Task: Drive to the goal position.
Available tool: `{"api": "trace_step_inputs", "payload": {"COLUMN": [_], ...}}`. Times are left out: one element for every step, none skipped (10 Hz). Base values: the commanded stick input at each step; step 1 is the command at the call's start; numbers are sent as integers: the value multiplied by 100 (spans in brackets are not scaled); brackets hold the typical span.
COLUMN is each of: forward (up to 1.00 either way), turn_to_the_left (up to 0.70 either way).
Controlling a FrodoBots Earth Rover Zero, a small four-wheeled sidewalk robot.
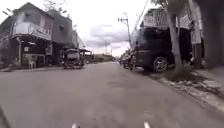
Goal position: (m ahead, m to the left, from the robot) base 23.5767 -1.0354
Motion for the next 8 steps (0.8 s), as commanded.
{"api": "trace_step_inputs", "payload": {"forward": [70,70,70,70,70,70,70,70], "turn_to_the_left": [14,2,4,8,13,2,8,13]}}
